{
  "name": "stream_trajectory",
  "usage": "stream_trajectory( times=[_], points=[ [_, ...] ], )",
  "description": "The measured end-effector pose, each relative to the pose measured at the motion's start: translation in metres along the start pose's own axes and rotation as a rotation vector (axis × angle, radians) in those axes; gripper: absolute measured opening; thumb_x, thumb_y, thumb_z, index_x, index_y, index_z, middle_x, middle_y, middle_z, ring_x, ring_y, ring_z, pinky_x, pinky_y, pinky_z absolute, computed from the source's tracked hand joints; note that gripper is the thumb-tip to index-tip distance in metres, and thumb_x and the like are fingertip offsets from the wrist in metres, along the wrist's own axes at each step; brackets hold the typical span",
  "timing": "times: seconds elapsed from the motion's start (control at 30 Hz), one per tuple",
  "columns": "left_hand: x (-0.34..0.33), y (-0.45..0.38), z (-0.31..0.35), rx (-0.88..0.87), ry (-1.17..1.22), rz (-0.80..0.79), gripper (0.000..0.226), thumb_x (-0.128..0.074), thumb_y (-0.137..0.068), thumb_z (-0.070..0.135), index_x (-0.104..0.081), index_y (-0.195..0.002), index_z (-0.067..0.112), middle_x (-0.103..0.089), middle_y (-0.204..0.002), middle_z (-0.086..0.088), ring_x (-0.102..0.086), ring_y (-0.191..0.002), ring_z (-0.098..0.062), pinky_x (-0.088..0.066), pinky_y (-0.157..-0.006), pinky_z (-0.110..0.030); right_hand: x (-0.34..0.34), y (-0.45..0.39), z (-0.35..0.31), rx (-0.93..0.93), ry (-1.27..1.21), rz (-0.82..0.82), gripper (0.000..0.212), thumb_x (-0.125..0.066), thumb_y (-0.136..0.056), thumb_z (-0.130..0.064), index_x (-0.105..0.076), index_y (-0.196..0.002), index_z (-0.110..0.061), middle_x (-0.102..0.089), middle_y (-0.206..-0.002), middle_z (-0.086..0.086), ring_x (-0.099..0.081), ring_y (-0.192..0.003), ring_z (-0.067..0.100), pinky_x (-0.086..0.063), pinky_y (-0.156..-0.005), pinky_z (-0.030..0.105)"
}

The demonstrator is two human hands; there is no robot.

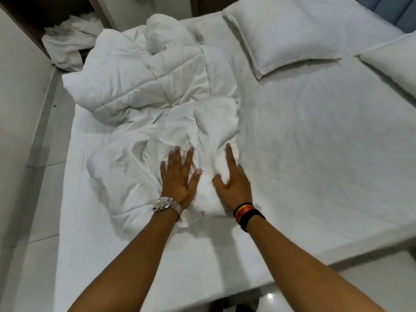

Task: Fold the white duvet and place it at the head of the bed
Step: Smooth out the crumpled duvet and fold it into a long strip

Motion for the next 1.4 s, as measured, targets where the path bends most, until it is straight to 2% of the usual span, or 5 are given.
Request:
stream_trajectory(
  times=[0.57,0.7,0.87,1.1,1.4],
  points=[
    [-0.133,0.189,0.272,-0.199,0.021,-0.488,0.066,-0.017,-0.103,0.067,-0.006,-0.164,0.044,0.002,-0.173,0.012,0.005,-0.159,-0.021,0.011,-0.124,-0.051,0.255,0.165,0.213,-0.230,0.371,-0.194,0.060,-0.060,-0.098,-0.047,-0.041,-0.155,-0.050,-0.057,-0.134,0.012,-0.061,-0.119,0.035,-0.050,-0.102,0.043],
    [-0.112,0.225,0.214,-0.070,-0.025,-0.273,0.062,-0.025,-0.107,0.055,-0.014,-0.165,0.036,0.003,-0.173,0.003,0.003,-0.160,-0.022,0.009,-0.125,-0.049,0.232,0.185,0.221,-0.328,0.560,-0.261,0.067,-0.058,-0.101,-0.048,-0.032,-0.162,-0.036,-0.018,-0.172,0.013,-0.029,-0.152,0.037,-0.030,-0.121,0.051],
    [-0.040,0.269,0.046,0.480,0.096,0.271,0.084,-0.032,-0.095,0.064,-0.025,-0.164,0.017,-0.006,-0.171,-0.019,-0.008,-0.158,-0.038,-0.015,-0.121,-0.063,0.133,0.183,0.139,0.049,0.556,-0.288,0.068,-0.049,-0.103,-0.056,-0.025,-0.164,-0.038,-0.004,-0.175,0.006,-0.008,-0.159,0.025,-0.005,-0.126,0.054],
    [-0.005,0.239,-0.105,0.686,0.368,0.085,0.154,-0.082,-0.049,0.083,-0.001,-0.165,0.024,-0.035,-0.164,-0.016,-0.039,-0.147,-0.038,-0.038,-0.116,-0.052,-0.024,0.155,0.051,0.292,0.520,-0.452,0.074,-0.036,-0.103,-0.066,-0.003,-0.165,-0.043,0.015,-0.174,0.002,0.008,-0.161,0.023,0.004,-0.127,0.057],
    [0.012,0.209,-0.116,0.498,0.478,0.015,0.137,-0.085,-0.053,0.079,-0.003,-0.159,0.050,-0.058,-0.147,-0.006,-0.064,-0.123,-0.031,-0.050,-0.089,-0.030,-0.086,0.149,0.030,0.136,0.526,-0.530,0.077,-0.034,-0.099,-0.074,-0.001,-0.164,-0.048,0.005,-0.175,0.005,-0.003,-0.161,0.025,-0.002,-0.126,0.060]
  ],
)
Point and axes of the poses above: each hand's wrist, its own y-axis away from the middle knuckle, its own x-axis out of the back of the hand, z = x × y, the point moved 2 cm from there along -y, towards the middle knuckle
